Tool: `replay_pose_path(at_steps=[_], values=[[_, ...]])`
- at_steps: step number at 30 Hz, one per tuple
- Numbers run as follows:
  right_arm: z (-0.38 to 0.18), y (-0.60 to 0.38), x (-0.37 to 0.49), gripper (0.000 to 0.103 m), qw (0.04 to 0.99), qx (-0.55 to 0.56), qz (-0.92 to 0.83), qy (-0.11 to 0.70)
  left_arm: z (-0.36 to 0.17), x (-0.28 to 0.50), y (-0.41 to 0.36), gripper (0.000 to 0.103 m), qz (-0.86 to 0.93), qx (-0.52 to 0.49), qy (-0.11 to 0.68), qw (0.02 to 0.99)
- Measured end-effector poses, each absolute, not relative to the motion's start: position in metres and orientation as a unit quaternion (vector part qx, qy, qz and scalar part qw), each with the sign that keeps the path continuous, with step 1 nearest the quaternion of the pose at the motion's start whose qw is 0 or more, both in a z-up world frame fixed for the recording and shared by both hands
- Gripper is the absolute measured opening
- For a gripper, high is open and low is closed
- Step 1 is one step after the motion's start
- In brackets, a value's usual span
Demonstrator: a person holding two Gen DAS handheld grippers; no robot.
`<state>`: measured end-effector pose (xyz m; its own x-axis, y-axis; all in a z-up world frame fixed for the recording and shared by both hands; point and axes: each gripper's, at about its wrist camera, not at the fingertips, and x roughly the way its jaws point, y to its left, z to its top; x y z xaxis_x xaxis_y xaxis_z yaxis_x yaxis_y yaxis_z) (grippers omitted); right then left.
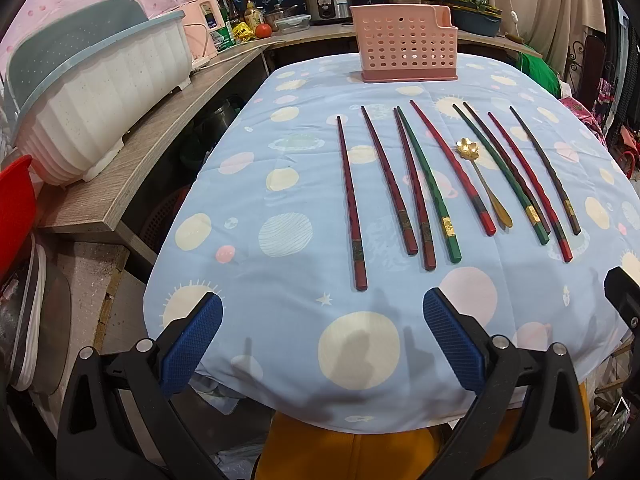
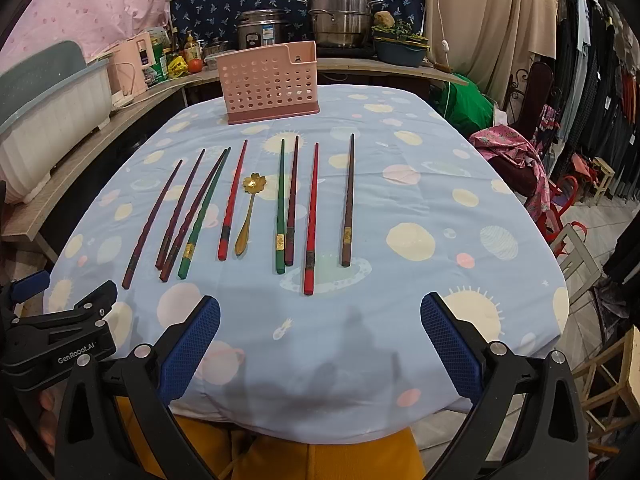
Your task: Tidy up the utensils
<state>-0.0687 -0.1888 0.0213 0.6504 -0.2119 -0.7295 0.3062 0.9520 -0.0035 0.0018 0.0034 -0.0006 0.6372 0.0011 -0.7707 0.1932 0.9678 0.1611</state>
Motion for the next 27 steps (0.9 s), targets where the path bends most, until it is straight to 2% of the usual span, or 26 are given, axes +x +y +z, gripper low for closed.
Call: replay_pose_path(at_steps=[27], values=[[0.0197, -0.1901, -0.0693, 0.096, 0.906, 0.064, -0.141, 0.393, -0.0044, 0.0033, 0.0002, 0.096, -0.049, 0.115, 0.426, 0.896]])
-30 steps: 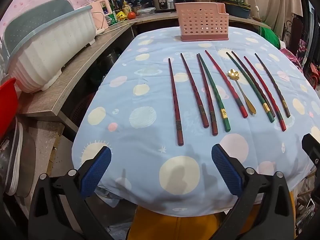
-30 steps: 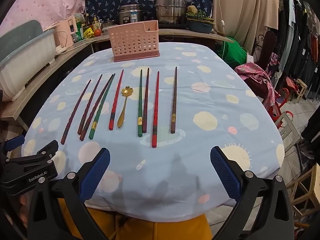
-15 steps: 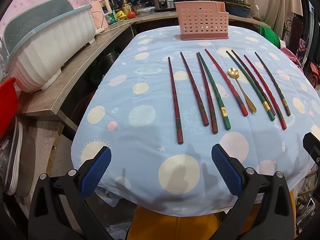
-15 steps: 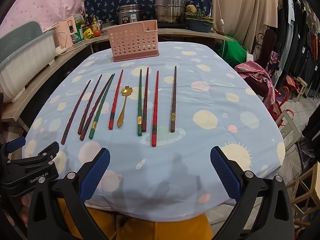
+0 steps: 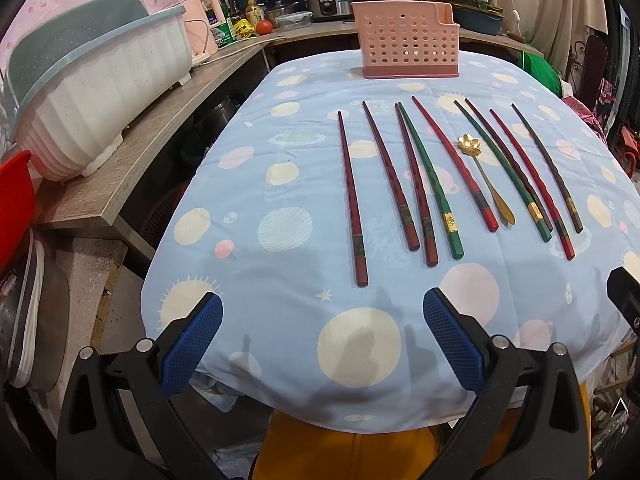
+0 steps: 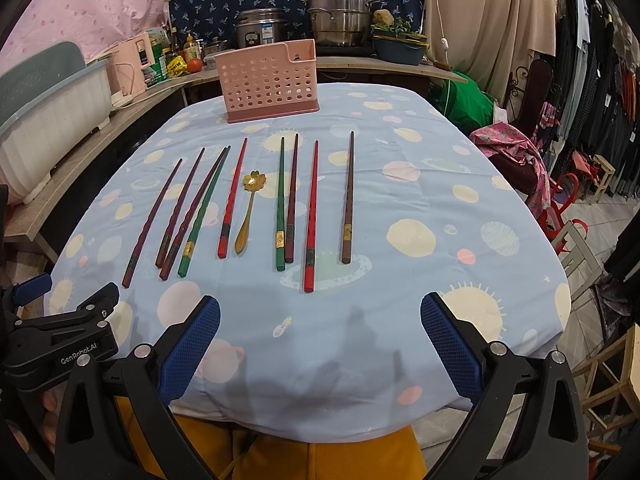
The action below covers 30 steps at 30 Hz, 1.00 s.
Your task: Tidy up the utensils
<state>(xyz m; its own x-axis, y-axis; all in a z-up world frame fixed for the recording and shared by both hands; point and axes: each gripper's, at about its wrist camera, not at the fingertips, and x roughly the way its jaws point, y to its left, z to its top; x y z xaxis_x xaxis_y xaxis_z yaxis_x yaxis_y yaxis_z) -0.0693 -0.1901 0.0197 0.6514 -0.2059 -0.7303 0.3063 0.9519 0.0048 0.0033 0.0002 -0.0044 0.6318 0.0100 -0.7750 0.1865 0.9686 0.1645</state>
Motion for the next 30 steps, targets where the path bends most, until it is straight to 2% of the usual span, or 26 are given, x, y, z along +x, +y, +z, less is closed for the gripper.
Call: replay_pose_path(at_steps=[30], values=[[0.0191, -0.1901, -0.0693, 0.096, 0.906, 0.064, -0.141, 0.393, -0.0073, 0.0027, 0.0010, 0.096, -0.050, 0.113, 0.429, 0.895]])
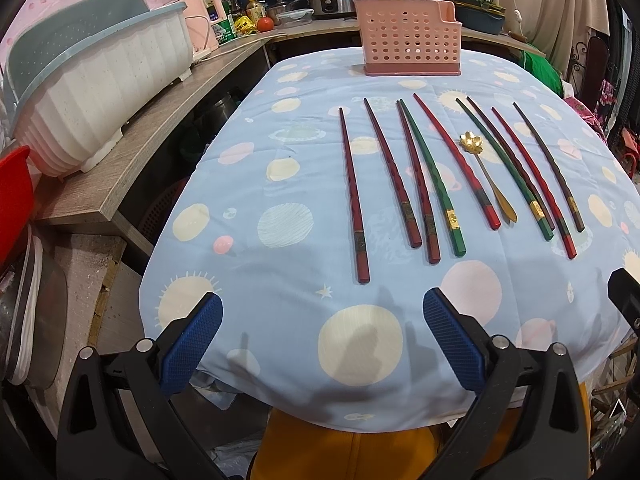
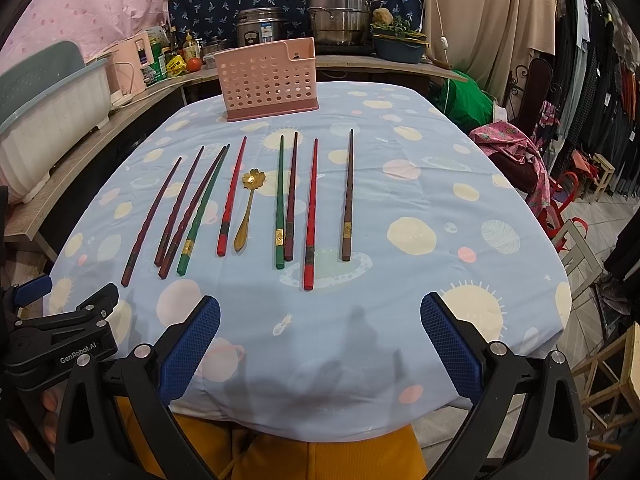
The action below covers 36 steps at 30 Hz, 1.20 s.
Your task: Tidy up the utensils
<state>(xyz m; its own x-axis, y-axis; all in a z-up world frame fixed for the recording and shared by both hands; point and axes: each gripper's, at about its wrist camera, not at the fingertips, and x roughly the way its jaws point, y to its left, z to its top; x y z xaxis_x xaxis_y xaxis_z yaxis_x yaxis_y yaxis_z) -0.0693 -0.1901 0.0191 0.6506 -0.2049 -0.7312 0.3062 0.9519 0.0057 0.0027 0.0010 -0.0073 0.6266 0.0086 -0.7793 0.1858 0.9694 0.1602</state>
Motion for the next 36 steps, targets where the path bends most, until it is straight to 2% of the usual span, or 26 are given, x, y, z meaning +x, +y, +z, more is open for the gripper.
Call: replay_pose_path(at_steps=[25, 36], values=[[0.016, -0.191, -0.070, 0.096, 0.905, 0.064, -0.141, 0.395, -0.009, 0.004, 0.002, 0.096, -0.050, 0.111, 0.432, 0.894], [0.004, -0.209, -0.062, 0.096, 0.901, 0.076, -0.156, 0.398, -0.024, 0.030, 0.021, 0.096, -0.040, 0.065, 0.462, 0.884]])
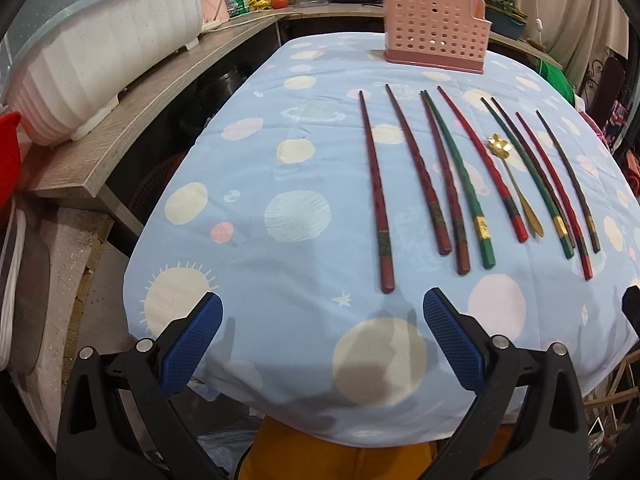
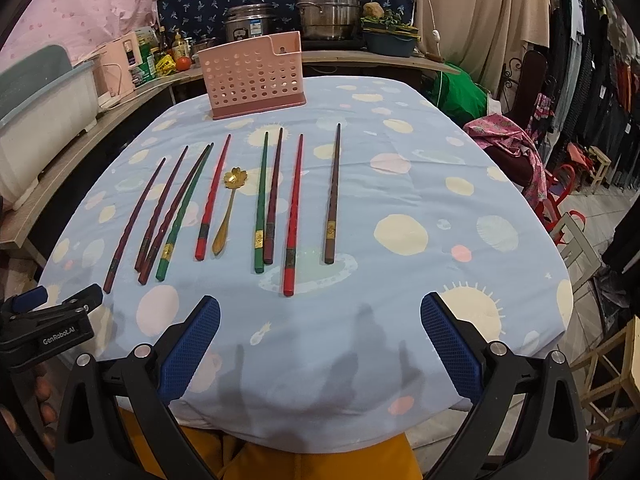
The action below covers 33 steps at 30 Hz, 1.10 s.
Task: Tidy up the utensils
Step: 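Close the left gripper on a dark red chopstick while the right gripper closes on a brown chopstick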
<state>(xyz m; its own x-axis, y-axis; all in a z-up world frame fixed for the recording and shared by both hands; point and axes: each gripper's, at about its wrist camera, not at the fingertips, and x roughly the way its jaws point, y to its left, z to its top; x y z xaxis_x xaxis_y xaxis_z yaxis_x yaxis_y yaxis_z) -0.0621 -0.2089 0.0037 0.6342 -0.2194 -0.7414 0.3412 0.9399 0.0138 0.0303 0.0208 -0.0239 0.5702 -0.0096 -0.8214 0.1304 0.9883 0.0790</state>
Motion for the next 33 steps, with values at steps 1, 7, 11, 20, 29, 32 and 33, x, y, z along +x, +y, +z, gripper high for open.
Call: replay_pose_path(at_steps=[1, 7, 11, 20, 29, 32, 33], values=[[0.002, -0.212, -0.060, 0.096, 0.900, 0.079, -0.158, 0.399, -0.026, 0.034, 0.022, 0.096, -0.037, 0.063, 0.464, 0.883], [-0.003, -0.228, -0.049, 0.096, 0.898, 0.093, -0.163, 0.398, -0.037, 0.048, 0.025, 0.096, -0.038, 0.054, 0.475, 0.878], [-0.005, -0.236, -0.039, 0.096, 0.900, 0.099, -0.157, 0.395, -0.040, 0.054, 0.019, 0.092, -0.049, 0.056, 0.476, 0.876], [-0.013, -0.244, -0.013, 0.082, 0.901, 0.104, -0.142, 0.397, -0.037, 0.066, 0.015, 0.063, -0.084, 0.039, 0.474, 0.876], [-0.021, -0.256, 0.008, 0.052, 0.897, 0.123, -0.133, 0.402, -0.034, 0.065, 0.011, 0.029, -0.100, 0.046, 0.465, 0.878], [-0.027, -0.256, 0.010, 0.039, 0.895, 0.124, -0.130, 0.408, -0.033, 0.064, 0.011, 0.023, -0.104, 0.047, 0.464, 0.878], [-0.028, -0.255, 0.010, 0.037, 0.896, 0.118, -0.132, 0.408, -0.033, 0.064, 0.011, 0.022, -0.105, 0.047, 0.464, 0.878]])
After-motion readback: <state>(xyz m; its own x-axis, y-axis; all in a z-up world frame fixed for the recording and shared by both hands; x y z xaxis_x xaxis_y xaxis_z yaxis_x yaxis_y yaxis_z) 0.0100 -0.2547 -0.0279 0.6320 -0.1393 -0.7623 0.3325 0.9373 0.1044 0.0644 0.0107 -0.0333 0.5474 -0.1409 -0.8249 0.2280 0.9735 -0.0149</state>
